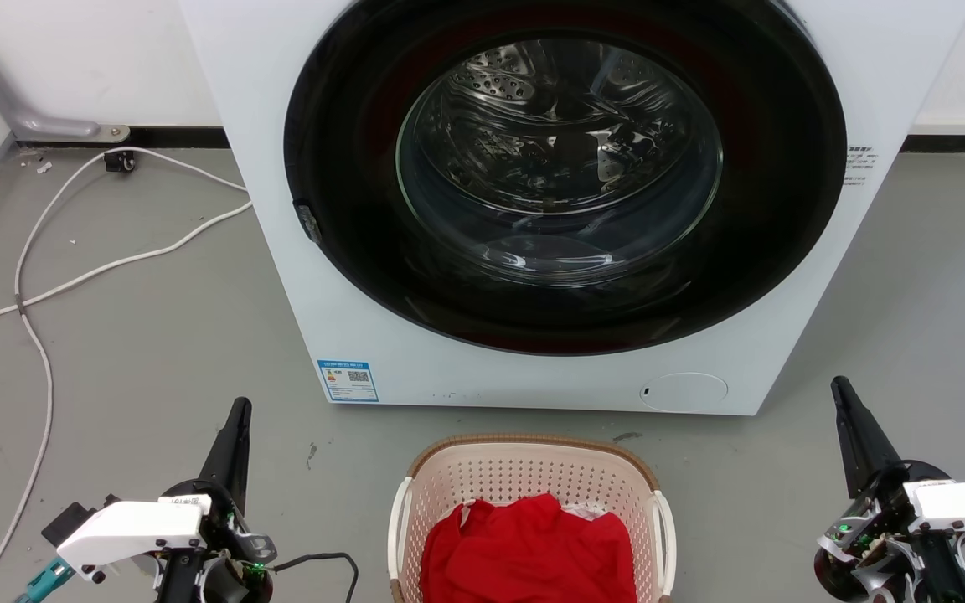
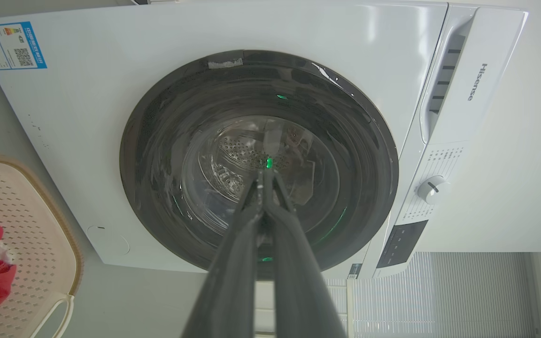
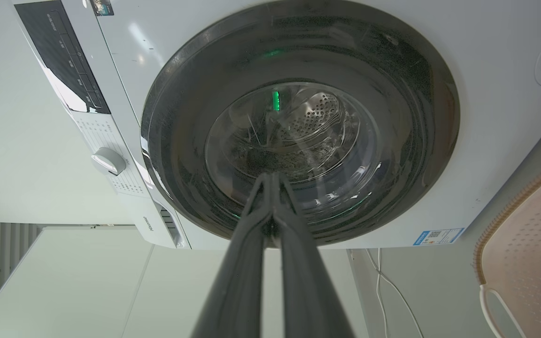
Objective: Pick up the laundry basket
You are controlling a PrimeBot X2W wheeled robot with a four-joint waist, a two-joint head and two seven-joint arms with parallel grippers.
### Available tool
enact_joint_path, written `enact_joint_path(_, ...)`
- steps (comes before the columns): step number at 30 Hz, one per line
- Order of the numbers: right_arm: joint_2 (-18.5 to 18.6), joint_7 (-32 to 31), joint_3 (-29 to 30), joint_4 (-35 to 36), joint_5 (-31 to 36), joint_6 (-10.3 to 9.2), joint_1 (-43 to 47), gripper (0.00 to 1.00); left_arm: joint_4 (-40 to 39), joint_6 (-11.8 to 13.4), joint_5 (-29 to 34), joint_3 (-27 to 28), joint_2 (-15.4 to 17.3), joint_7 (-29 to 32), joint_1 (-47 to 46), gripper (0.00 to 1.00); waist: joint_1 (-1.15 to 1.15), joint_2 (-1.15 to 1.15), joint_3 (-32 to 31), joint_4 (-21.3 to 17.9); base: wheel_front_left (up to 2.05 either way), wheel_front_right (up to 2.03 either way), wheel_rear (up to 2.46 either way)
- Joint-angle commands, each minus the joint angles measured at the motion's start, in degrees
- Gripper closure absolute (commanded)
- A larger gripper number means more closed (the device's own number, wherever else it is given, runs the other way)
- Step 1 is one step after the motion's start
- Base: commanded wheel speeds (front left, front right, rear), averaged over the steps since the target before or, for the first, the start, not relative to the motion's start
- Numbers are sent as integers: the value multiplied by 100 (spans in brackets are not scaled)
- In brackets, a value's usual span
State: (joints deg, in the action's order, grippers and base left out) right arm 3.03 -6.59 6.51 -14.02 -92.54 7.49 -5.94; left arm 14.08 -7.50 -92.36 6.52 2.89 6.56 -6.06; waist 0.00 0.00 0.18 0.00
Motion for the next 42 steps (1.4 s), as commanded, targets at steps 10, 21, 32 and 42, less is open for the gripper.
enact_joint_path(10, -19, -9, 8, -5, 29, 0, -63, 100, 1, -17, -12, 12, -4, 13, -42, 100, 0, 0, 0, 0, 0, 0, 0)
enact_joint_path(21, -19, -10, 8, -5, 30, 0, -63, 100, 1, -17, -12, 12, -4, 13, -42, 100, 0, 0, 0, 0, 0, 0, 0)
enact_joint_path(32, -20, -11, 9, -5, 31, 0, -63, 100, 1, -17, -12, 12, -4, 13, -42, 100, 0, 0, 0, 0, 0, 0, 0)
enact_joint_path(42, -2, 4, 1, -11, -1, 1, 10, 0, 13, 1, 0, -6, -1, -5, 7, 0, 0, 0, 0, 0, 0, 0, 0)
